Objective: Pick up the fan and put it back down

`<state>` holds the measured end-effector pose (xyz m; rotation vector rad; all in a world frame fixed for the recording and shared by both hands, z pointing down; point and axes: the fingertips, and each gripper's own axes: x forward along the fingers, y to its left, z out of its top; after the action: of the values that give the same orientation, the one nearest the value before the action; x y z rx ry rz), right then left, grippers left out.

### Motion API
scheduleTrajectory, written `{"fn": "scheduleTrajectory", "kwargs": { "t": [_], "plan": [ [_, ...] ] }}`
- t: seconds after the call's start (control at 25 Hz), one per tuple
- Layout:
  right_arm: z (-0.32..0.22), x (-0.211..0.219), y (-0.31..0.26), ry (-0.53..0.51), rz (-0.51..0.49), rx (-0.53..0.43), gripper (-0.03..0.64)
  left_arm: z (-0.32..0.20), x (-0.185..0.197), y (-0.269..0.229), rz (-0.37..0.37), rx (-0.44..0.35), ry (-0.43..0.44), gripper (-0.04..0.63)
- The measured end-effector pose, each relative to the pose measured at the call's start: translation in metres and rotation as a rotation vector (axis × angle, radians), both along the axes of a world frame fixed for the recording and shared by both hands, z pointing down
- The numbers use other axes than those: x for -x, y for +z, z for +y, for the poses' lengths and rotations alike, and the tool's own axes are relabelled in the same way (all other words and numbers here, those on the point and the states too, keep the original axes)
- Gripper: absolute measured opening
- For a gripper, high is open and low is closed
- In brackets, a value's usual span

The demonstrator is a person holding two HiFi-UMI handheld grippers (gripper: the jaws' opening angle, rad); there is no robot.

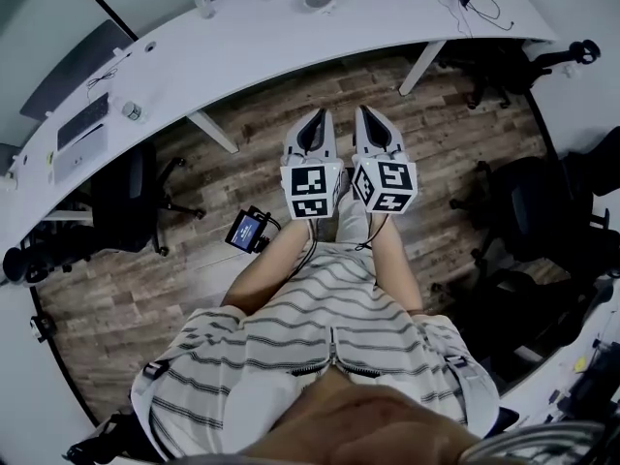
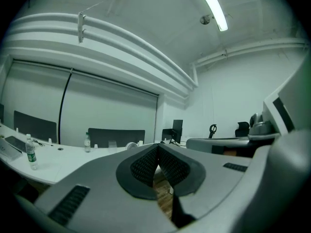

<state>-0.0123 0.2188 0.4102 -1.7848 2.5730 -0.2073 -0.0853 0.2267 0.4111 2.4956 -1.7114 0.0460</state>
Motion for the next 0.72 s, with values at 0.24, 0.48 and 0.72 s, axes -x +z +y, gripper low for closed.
{"fn": "scheduleTrajectory", "kwargs": {
  "t": [0.24,0.48,0.72],
  "plan": [
    [-0.069,-0.008,0.003,-0.02,0.006,-0.012,0.012,-0.068,-0.012,0.005,-0.004,-0.001,-0.018,0.008],
    [-0.161,-0.031,0.009,-0.054,0.012,-0.008,0.012,-0.159,-0.034,0.007,0.004,0.002,-0.051,0.008],
    [-0.257,-0.061,-0.005,-0.092,0.03,-0.012,0.012,-0.253,-0.067,-0.007,0.009,-0.004,-0.08,0.008]
  ]
}}
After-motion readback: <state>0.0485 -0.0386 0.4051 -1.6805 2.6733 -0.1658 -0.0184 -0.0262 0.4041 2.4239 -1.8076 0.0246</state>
